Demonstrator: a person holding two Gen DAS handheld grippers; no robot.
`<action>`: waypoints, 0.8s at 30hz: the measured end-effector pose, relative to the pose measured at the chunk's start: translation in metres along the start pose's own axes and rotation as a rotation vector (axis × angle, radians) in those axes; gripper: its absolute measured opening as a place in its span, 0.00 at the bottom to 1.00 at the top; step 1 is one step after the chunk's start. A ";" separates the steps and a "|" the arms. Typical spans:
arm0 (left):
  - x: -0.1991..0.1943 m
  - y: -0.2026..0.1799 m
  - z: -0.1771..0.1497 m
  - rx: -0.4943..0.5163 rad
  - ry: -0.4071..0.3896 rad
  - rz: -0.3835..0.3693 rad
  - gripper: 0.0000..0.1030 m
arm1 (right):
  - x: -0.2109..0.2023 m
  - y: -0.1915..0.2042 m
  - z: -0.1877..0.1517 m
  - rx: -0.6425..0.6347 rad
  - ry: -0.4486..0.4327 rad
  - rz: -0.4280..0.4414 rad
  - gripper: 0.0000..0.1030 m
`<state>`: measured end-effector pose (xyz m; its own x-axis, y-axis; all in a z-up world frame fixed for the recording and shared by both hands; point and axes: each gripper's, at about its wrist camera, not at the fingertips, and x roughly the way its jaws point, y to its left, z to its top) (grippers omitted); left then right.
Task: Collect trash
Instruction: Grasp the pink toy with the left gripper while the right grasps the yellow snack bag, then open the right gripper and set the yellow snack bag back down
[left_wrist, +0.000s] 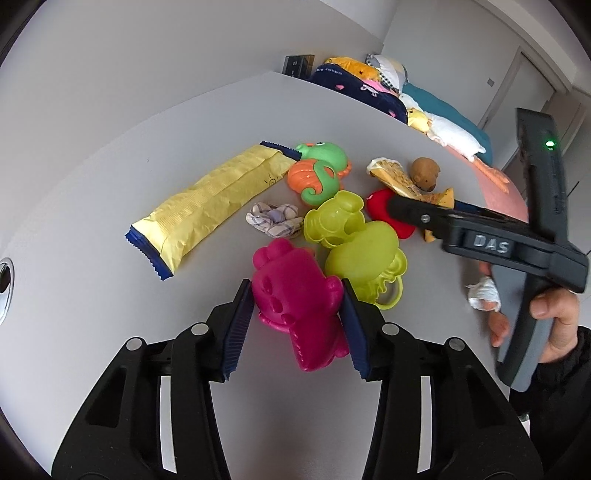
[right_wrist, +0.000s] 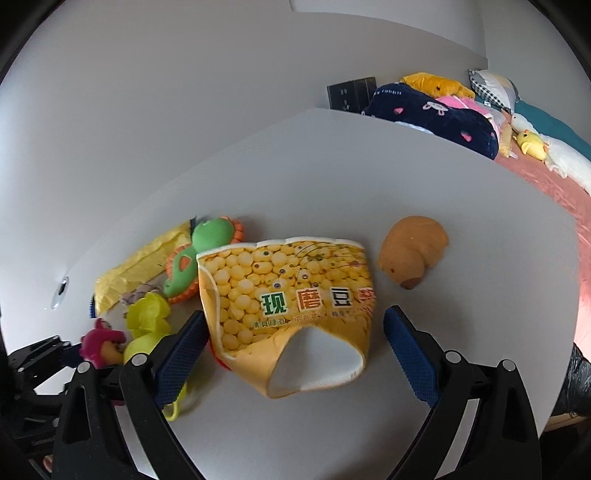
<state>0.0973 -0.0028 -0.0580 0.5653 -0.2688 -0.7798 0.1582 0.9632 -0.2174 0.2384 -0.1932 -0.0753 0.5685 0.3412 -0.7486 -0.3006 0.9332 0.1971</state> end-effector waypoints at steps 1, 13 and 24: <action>0.000 0.000 0.000 0.000 -0.001 -0.002 0.44 | 0.001 0.001 0.001 -0.006 -0.005 0.003 0.91; 0.000 0.000 0.000 -0.005 0.002 -0.003 0.44 | -0.003 0.002 -0.001 -0.030 0.007 0.051 0.13; -0.003 0.001 0.001 -0.009 -0.008 -0.001 0.43 | -0.016 -0.009 -0.004 0.015 -0.005 0.082 0.57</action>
<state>0.0966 -0.0010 -0.0549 0.5718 -0.2696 -0.7749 0.1515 0.9629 -0.2232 0.2294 -0.2076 -0.0679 0.5458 0.4174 -0.7266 -0.3347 0.9035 0.2676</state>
